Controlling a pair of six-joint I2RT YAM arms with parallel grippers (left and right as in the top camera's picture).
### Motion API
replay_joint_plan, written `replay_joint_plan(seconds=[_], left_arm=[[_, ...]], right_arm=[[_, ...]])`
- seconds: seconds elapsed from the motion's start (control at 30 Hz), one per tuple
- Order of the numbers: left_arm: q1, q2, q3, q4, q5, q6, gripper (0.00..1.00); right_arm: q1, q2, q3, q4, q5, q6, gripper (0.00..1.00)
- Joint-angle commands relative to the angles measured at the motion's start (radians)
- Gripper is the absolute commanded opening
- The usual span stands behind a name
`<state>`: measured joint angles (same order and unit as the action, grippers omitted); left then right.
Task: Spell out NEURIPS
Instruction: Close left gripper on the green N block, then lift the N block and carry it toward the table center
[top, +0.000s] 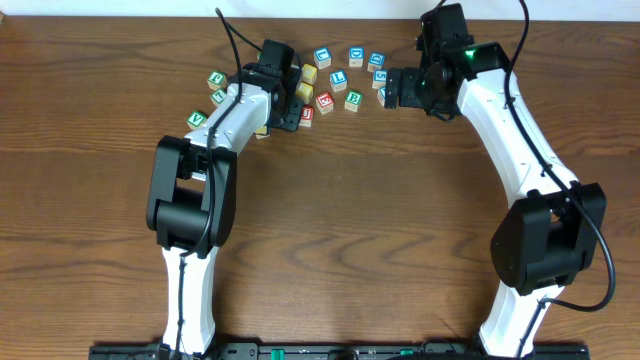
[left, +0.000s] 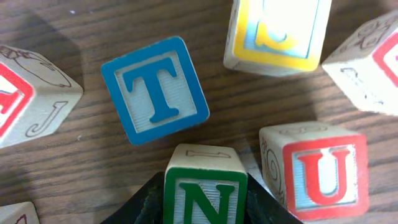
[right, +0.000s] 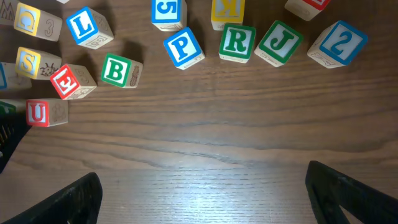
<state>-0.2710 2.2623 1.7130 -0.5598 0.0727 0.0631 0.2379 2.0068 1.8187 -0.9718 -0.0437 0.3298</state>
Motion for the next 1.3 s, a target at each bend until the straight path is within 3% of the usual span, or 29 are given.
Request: replay_joint_plan(seconds=[0.0,0.3,0.57,0.87,1.1,1.27], left_arm=[[-0.001,-0.018,-0.002,0.010,-0.002,-0.055,0.36],[-0.001,-0.031,-0.002,0.006,-0.002,-0.156,0.31],[-0.001,-0.154,-0.001,-0.036,-0.002,-0.174,0.31],[-0.023,-0.315,-0.001,-0.241,-0.002,-0.216,0.26],[-0.087,-0.322,-0.007,-0.421,-0.002,-0.276,0.26],[-0.150,-0.321,-0.066,-0.409,-0.002,-0.288,0.26]], right_arm=[[0.006,0.008,0.018,-0.001,0.015,0.006,0.99],[0.007,0.008,0.018,-0.001,0.015,0.006,0.99],[0.007,0.008,0.018,-0.001,0.015,0.006,0.99],[0.007,0.008,0.018,-0.001,0.015,0.006,0.99],[0.007,0.008,0.018,-0.001,0.015,0.006,0.99],[0.007,0.008,0.018,-0.001,0.015,0.006,0.99]])
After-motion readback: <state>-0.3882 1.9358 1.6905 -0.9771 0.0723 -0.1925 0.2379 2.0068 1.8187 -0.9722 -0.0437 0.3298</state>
